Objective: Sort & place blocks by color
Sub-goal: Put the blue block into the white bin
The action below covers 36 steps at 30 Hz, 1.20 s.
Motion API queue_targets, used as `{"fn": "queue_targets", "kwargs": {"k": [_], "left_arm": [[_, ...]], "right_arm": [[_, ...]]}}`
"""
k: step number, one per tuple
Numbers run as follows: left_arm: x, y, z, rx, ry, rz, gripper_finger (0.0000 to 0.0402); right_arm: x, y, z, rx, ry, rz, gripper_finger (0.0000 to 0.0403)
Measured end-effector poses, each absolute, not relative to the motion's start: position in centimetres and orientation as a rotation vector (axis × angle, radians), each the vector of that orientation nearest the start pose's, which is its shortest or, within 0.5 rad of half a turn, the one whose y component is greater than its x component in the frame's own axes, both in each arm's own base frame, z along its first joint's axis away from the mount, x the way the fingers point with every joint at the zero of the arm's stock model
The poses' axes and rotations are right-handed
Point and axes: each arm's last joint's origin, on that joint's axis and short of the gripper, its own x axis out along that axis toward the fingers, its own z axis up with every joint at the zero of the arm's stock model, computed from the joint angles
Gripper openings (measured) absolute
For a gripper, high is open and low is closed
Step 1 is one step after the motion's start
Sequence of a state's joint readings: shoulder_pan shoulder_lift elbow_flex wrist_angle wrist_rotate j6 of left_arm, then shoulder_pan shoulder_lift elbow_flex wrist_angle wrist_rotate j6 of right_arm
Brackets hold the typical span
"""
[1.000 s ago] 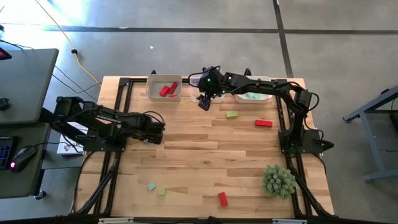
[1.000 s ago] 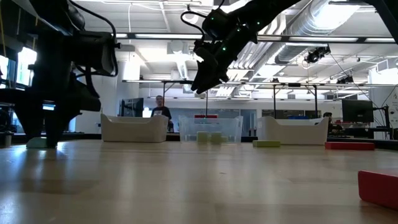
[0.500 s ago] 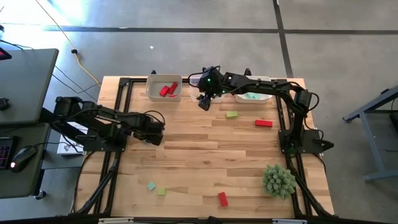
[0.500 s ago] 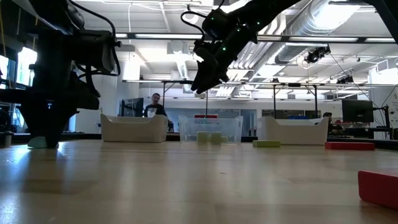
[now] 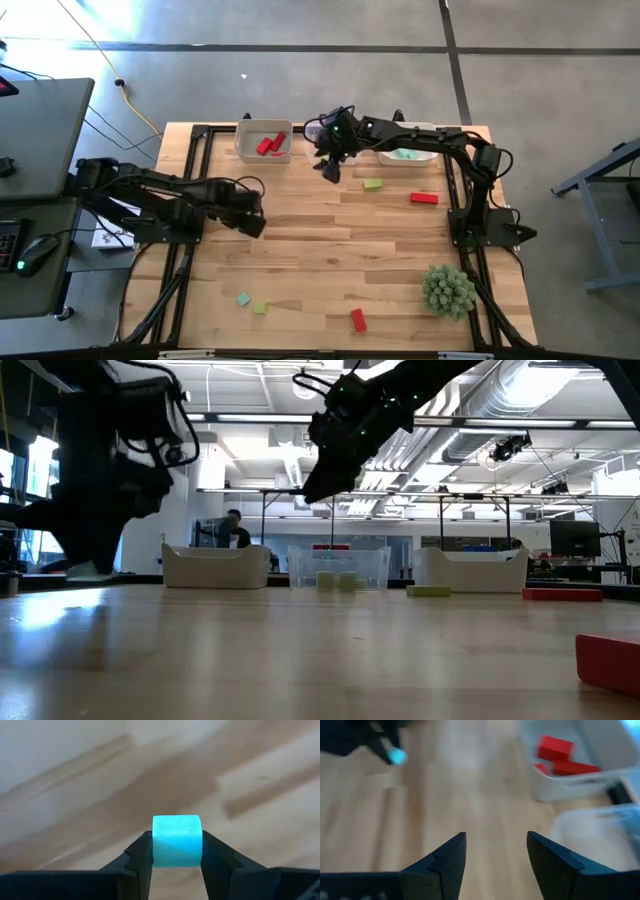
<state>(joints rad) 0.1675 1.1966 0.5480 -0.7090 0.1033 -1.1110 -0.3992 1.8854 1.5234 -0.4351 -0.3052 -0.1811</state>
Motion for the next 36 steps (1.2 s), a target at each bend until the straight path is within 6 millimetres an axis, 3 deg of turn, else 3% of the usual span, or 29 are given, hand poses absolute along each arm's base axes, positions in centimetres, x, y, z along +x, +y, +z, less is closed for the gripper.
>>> {"fn": "queue_targets", "kwargs": {"k": [12, 18, 29, 36], "left_arm": [[19.3, 4.6, 19.6, -1.202, 0.781, 0.313, 0.0108], [20.2, 5.4, 21.4, -1.213, 0.622, 0.093, 0.0107], [20.9, 6.0, 23.8, -1.231, 0.472, -0.191, 0.0109], [21.1, 6.0, 24.9, -1.237, 0.409, -0.292, 0.0107]], "right_arm": [[39.5, -14.5, 26.7, 0.047, 0.515, 0.435, 0.0197], [40.4, -13.0, 27.6, 0.0, 0.377, 0.595, 0.0197], [42.1, -8.9, 29.1, -0.117, 0.21, 0.722, 0.0197], [42.5, -7.0, 29.2, -0.128, 0.196, 0.765, 0.0197]]}}
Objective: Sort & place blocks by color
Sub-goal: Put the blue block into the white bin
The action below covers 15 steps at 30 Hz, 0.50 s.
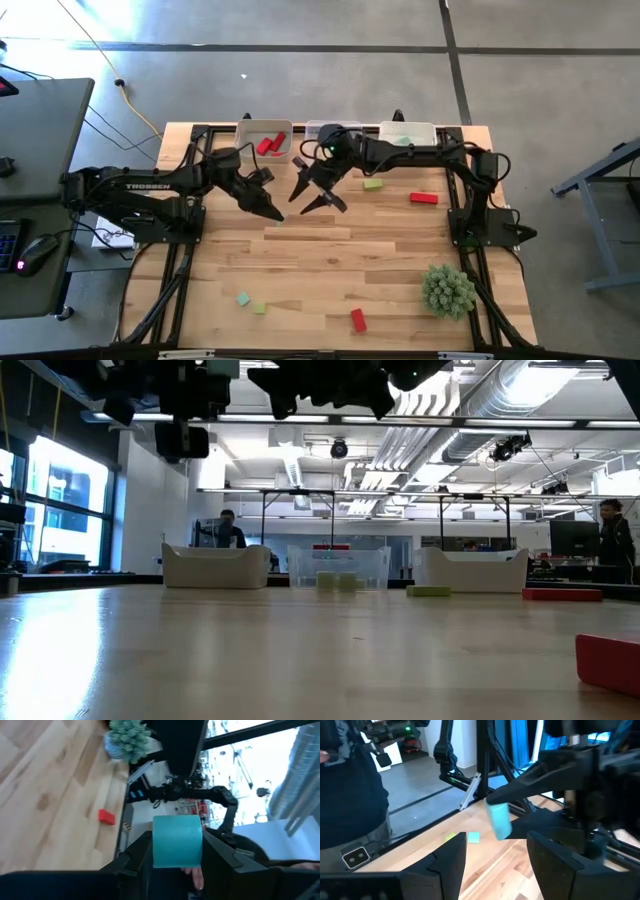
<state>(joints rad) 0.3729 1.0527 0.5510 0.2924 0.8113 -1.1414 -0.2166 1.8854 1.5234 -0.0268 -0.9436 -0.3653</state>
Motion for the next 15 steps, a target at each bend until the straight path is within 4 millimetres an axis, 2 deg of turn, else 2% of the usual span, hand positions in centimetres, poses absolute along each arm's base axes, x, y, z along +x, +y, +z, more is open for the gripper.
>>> {"fn": "queue_targets", "kwargs": {"k": [8, 15], "left_arm": [[21.2, 6.1, 25.1, -1.241, 0.395, -0.285, 0.0108], [21.2, 6.1, 25.1, -1.248, 0.391, -0.274, 0.0109]], "right_arm": [[42.9, -5.1, 29.3, -0.144, 0.186, 0.797, 0.0197], [43.1, -5.1, 29.4, -0.159, 0.186, 0.729, 0.0197]]}}
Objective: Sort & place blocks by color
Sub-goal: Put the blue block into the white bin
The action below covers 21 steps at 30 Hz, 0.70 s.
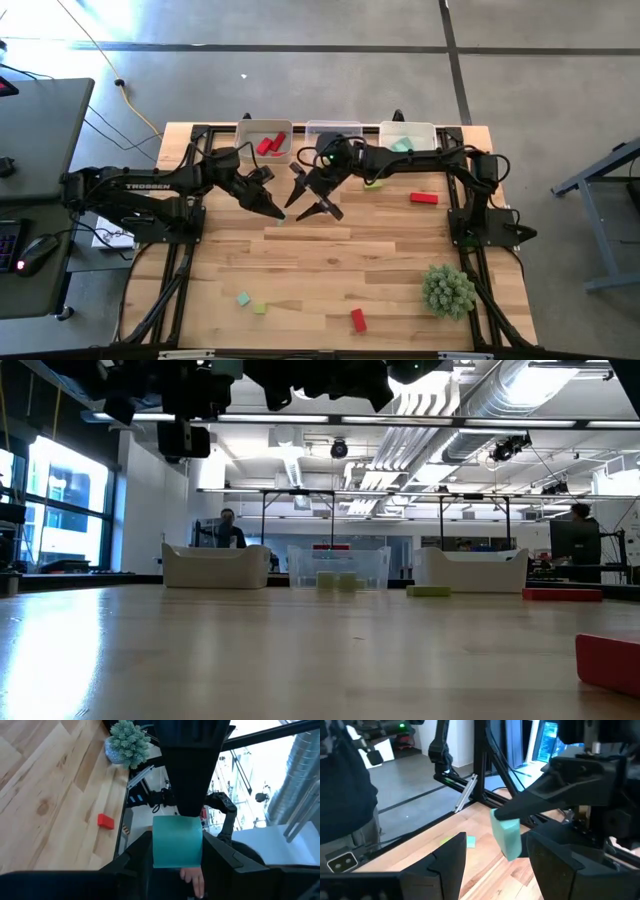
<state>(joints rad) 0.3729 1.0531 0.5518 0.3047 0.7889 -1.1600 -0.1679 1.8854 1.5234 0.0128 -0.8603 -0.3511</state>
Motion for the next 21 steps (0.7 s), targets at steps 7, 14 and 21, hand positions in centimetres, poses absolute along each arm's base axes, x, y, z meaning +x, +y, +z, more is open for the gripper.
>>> {"fn": "queue_targets", "kwargs": {"k": [7, 14, 21], "left_arm": [[21.3, 6.2, 25.3, -1.277, 0.367, -0.267, 0.0109], [21.4, 6.3, 25.9, -1.301, 0.297, -0.254, 0.0107], [21.6, 6.4, 25.6, -1.305, 0.3, -0.239, 0.0108]], "right_arm": [[43.2, -4.4, 29.4, -0.188, 0.18, 0.722, 0.0197], [43.4, -4.2, 29.6, -0.186, 0.179, 0.685, 0.0197], [43.5, -4.1, 29.8, -0.171, 0.179, 0.645, 0.018]]}}
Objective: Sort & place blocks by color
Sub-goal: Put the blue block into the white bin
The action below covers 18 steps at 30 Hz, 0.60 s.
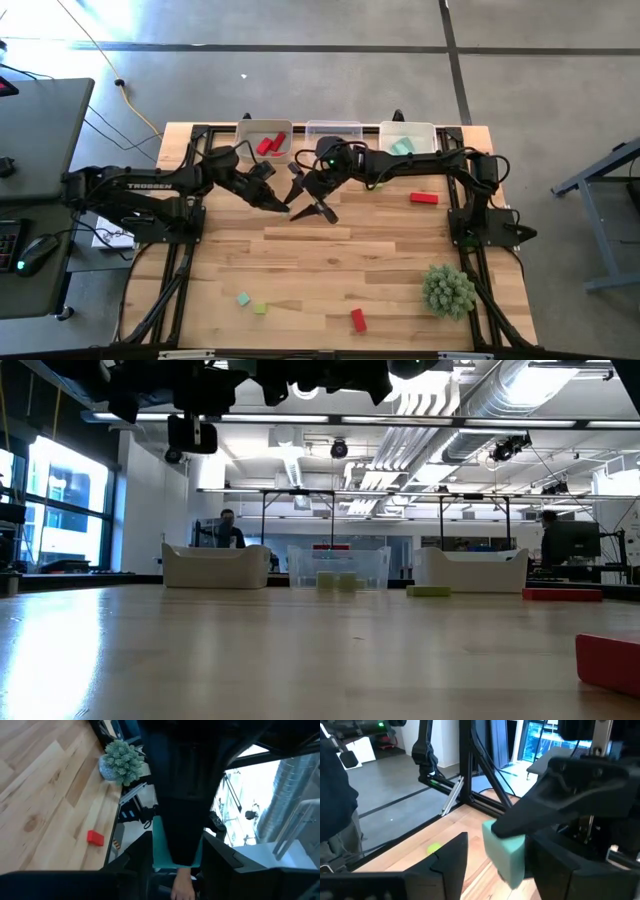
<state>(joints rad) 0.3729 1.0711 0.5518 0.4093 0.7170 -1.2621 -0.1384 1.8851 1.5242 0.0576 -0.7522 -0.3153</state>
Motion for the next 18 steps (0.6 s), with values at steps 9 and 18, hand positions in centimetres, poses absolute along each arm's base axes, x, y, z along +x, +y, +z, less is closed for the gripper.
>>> {"fn": "queue_targets", "kwargs": {"k": [9, 18], "left_arm": [[21.89, 6.49, 25.29, -1.303, 0.314, -0.242, 0.0108], [21.88, 6.46, 25.29, -1.303, 0.319, -0.249, 0.011]], "right_arm": [[43.59, -3.81, 29.7, -0.185, 0.186, 0.629, 0.0083], [43.61, -3.7, 29.65, -0.211, 0.184, 0.623, 0.0055]]}}
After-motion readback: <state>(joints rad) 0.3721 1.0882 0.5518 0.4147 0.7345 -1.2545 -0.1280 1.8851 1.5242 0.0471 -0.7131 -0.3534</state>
